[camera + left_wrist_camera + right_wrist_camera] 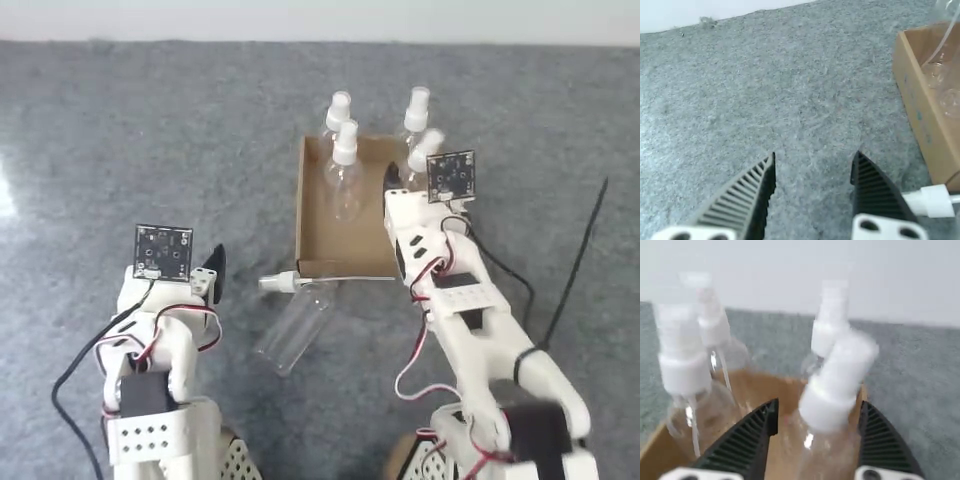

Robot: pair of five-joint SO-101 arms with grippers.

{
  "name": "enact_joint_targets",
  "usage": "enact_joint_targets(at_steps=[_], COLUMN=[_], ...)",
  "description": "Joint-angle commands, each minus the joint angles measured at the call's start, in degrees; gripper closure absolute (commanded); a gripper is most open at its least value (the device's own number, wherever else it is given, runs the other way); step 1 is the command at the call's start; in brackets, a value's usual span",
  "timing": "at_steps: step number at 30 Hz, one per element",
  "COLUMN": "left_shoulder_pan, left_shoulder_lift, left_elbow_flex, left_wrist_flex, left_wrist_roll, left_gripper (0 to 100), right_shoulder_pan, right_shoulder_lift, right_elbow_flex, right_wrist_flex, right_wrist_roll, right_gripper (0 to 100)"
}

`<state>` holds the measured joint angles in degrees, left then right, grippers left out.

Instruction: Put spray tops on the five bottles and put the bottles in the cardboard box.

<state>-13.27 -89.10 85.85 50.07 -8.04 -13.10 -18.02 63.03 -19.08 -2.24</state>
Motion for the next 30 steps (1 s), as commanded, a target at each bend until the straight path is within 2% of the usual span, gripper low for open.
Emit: enact_joint_targets(at_steps=[1,13,17,21,24,27,30], left_shoulder_pan=[-0.2,-0.2,-0.2,-0.3,-1.1,-5.1,-9.3], left_shoulder_lift=[0.3,0.3,0.8,0.9,0.9,1.0,1.6], left_elbow_flex=[-0.2,-0.2,-0.4,-1.7,-5.2,-10.8,-18.4], left_wrist_flex=[-1.4,-1.4,-1.2,1.3,5.5,9.4,14.3], left_wrist_roll=[-0.4,-0.3,-0.4,-2.8,-4.1,-4.3,-7.0], left_gripper=[78,78,78,78,78,78,78], right_shoulder_pan=[0.1,0.5,-0.5,-7.9,-16.5,-24.0,-30.3], right_shoulder_lift=[-8.7,-25.4,-28.7,-30.4,-30.3,-30.1,-27.6], right_elbow_flex=[-4.6,-12.9,-19.6,-28.8,-33.2,-32.8,-31.0], right_wrist_flex=[6.5,29.7,44.8,68.6,81.5,85.6,85.3], right_wrist_roll=[0.5,0.4,0.3,-0.4,-7.4,-15.2,-19.3], right_gripper=[79.6,79.8,79.9,80.0,80.0,80.0,79.8])
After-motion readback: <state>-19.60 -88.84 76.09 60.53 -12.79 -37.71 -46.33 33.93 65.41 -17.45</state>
